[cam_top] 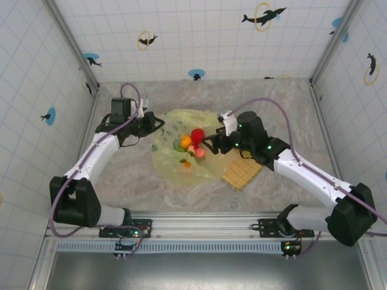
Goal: Place the fruits into the plastic bag
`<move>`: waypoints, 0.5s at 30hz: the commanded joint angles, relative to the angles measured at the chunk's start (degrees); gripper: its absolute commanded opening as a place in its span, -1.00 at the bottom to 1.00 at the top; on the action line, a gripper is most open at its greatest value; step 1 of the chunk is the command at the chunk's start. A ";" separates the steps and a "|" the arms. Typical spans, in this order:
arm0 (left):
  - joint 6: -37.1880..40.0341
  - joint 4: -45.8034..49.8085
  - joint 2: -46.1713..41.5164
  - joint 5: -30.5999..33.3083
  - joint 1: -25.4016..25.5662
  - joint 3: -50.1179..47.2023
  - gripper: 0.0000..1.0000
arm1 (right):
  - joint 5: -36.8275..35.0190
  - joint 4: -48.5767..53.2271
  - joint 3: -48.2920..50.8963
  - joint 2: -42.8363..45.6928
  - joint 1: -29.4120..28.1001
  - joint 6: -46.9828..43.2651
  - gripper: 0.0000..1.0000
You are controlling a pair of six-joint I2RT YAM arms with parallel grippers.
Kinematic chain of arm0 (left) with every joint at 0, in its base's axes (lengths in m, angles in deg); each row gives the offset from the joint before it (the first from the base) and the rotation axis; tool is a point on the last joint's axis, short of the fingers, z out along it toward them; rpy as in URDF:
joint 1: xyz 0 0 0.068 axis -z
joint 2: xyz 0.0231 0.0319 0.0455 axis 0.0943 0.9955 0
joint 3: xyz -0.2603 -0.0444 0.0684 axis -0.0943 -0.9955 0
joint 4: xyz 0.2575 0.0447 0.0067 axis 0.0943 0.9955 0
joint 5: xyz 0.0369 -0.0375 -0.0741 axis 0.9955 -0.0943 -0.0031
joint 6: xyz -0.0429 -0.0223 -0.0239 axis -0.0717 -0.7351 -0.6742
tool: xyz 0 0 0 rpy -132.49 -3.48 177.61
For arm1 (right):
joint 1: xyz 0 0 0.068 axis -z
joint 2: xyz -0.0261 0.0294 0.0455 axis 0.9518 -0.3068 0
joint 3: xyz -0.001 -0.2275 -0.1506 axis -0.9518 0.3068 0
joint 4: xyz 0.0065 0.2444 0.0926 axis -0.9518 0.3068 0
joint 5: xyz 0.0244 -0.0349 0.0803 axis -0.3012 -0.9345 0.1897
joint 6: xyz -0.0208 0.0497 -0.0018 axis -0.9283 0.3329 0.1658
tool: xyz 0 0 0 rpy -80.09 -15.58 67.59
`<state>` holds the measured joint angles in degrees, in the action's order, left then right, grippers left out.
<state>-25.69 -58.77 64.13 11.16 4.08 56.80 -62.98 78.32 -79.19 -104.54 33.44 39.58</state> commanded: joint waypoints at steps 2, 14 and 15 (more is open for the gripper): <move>0.76 0.56 0.17 1.35 -0.12 0.21 -1.00 | 12.11 -5.12 4.06 0.75 1.84 4.97 0.67; 2.87 6.70 -0.71 6.79 -3.65 8.22 -1.00 | 21.54 -14.93 1.12 -4.31 -3.38 10.26 0.63; 3.06 7.08 -0.59 7.12 -3.85 8.91 -1.00 | 21.87 -13.68 0.49 -4.58 -3.70 9.83 0.63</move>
<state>-24.93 -54.24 64.11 16.43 0.67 62.43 -44.77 66.76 -75.51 -108.27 30.60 48.83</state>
